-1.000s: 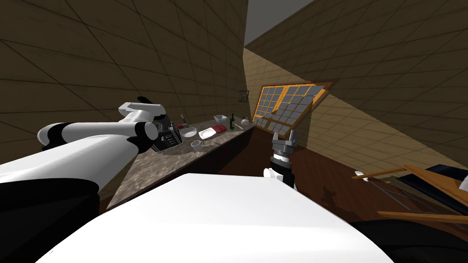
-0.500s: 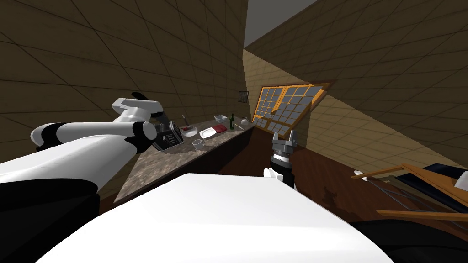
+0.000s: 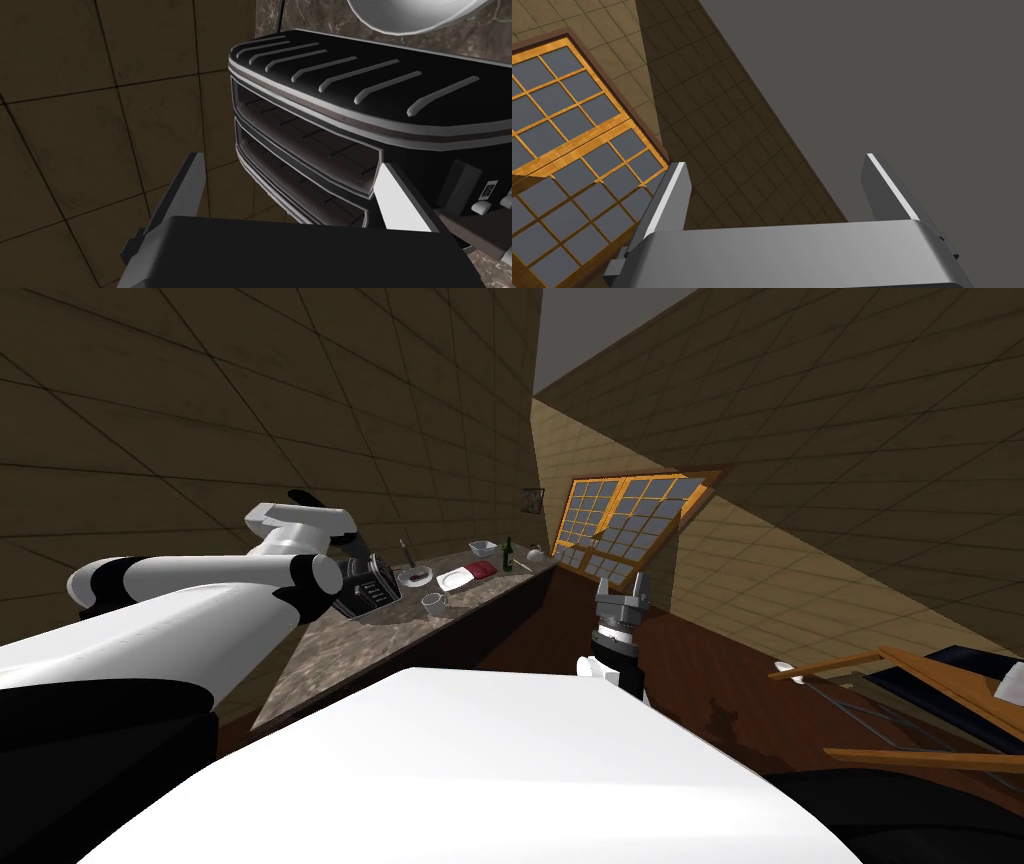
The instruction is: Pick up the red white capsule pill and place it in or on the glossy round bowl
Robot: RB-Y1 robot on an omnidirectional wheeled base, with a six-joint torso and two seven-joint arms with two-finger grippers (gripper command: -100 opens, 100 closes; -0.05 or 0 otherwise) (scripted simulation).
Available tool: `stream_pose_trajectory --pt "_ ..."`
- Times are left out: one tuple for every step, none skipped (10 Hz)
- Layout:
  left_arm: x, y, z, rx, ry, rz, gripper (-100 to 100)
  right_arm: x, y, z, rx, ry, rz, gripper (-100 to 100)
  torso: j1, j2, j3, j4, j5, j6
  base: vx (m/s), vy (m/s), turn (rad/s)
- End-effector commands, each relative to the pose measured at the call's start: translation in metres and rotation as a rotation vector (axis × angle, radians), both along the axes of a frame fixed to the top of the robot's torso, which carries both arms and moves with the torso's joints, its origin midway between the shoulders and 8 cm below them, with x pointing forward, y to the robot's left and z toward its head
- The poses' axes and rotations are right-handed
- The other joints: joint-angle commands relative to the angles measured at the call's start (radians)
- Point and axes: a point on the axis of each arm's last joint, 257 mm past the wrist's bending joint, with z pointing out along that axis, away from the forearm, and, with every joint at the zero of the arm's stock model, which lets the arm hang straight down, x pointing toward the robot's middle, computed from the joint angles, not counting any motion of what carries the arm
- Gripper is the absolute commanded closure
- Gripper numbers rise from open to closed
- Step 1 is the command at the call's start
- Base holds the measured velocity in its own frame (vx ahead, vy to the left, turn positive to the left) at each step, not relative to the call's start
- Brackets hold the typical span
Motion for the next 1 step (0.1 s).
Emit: stream_pose_trajectory --pt "0.0000 0.0000 0.0000 0.000 0.000 0.000 0 0.0000 0.0000 0.0000 0.000 0.000 0.000 0 0.000 0.000 0.000 0.000 0.000 0.000 0.000 0.000 0.000"
